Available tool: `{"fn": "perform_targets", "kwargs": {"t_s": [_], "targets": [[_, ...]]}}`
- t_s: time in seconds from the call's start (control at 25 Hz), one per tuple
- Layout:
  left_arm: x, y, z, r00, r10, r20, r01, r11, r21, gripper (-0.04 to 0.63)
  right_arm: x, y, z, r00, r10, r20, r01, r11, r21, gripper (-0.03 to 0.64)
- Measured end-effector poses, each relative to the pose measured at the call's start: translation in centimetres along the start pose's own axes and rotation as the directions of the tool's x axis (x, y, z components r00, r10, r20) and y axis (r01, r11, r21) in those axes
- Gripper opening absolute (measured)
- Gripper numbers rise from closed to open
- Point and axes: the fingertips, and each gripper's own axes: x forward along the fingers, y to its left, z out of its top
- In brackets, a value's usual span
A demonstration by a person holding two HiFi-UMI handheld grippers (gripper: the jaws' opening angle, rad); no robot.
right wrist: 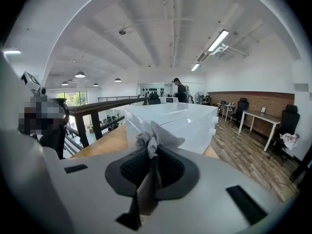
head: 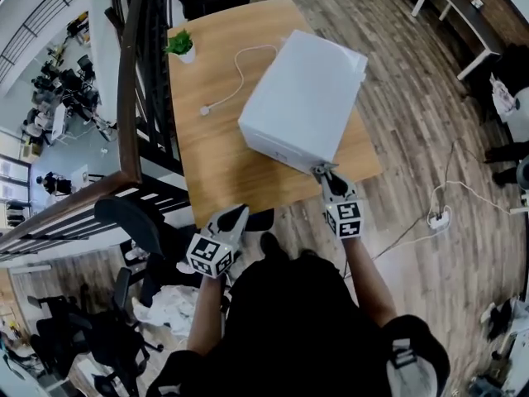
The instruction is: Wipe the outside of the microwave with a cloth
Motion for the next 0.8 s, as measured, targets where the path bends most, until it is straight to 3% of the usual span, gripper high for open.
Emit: {"fn": "perform_targets", "kwargs": {"t_s": [0.24,0.8], "targets": [[-0.3,2.7,0.7,1.0,-0.025,0.018,0.025,0.999,0.027,0.0,1.6,-0.3,1.7,0.997,-0.076,-0.003,0.076,0.997,0.016,0.031],[-2.8,4.9,-0.3,0.999,-0.043,0.025,0.042,0.999,0.017,0.0,5.2,2.7,2.3,0.994,-0.112,-0.017,0.112,0.994,0.016,0.03]]}}
